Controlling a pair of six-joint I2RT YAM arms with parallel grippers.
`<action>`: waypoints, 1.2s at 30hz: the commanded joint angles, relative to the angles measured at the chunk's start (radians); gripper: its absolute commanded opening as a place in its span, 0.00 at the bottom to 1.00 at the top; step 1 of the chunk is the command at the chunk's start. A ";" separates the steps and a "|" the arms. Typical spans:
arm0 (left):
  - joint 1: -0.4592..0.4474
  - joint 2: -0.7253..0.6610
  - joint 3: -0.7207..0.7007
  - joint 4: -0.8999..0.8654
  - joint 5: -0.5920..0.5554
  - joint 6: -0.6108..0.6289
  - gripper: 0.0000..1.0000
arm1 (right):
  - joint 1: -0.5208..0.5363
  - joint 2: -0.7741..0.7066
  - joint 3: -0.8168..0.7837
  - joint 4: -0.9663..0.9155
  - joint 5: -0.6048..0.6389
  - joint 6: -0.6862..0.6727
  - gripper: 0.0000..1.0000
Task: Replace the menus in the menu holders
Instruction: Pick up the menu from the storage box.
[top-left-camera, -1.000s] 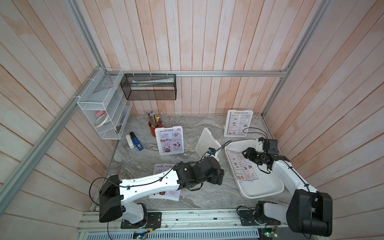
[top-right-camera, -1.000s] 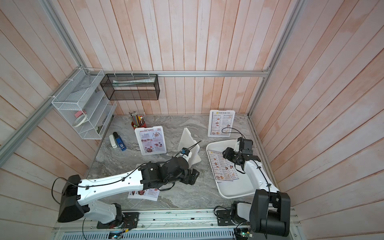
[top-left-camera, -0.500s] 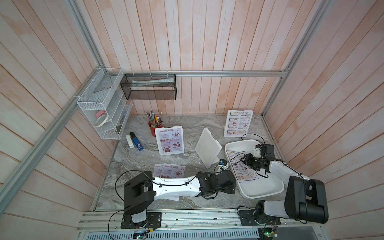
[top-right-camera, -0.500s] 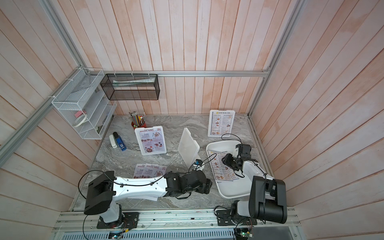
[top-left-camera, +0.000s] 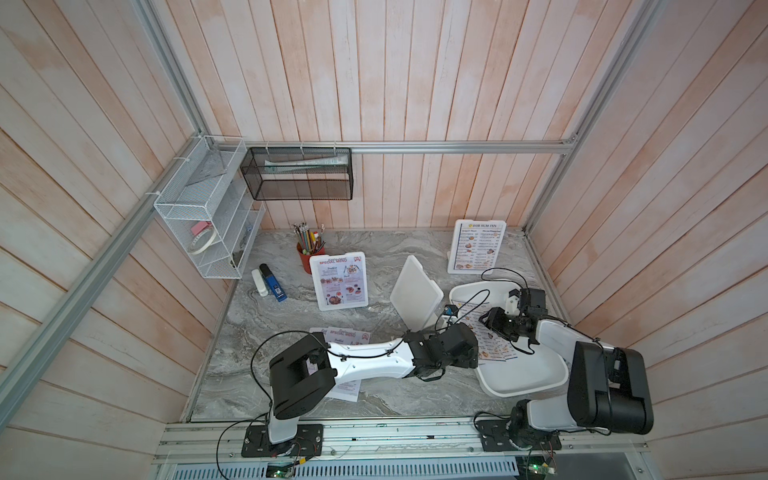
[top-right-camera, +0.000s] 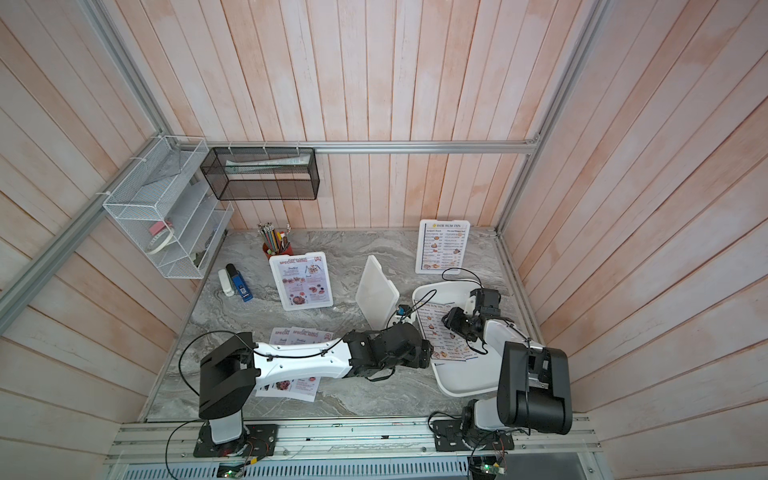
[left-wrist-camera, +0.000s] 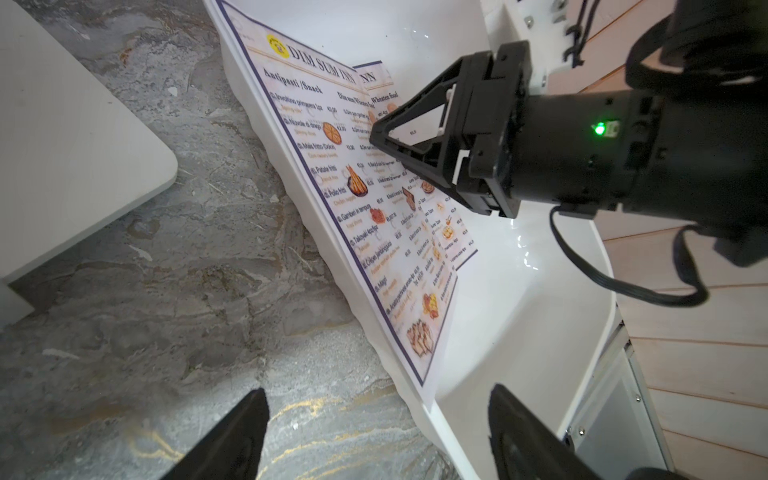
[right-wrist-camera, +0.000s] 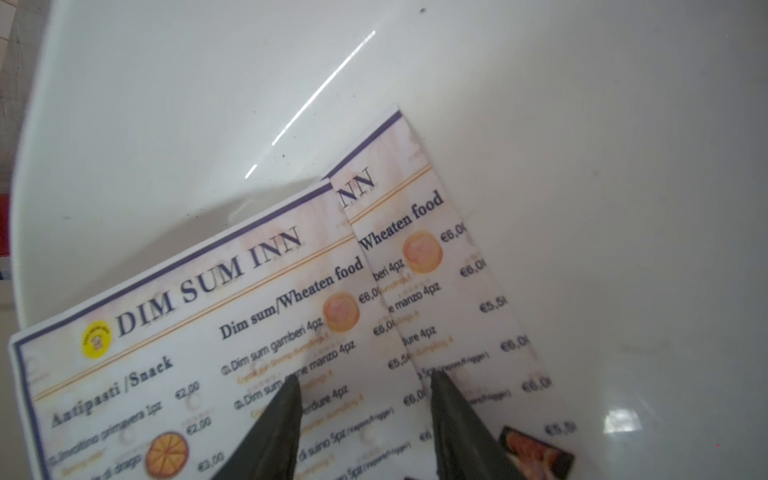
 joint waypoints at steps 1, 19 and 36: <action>0.012 0.040 0.040 0.024 0.036 0.021 0.82 | -0.002 0.009 -0.028 0.005 -0.051 0.002 0.48; 0.053 0.133 0.121 0.048 0.041 0.019 0.51 | 0.000 -0.039 -0.052 0.003 -0.130 0.016 0.38; 0.058 0.151 0.156 0.014 0.039 0.016 0.11 | 0.001 -0.060 -0.029 -0.012 -0.117 0.010 0.38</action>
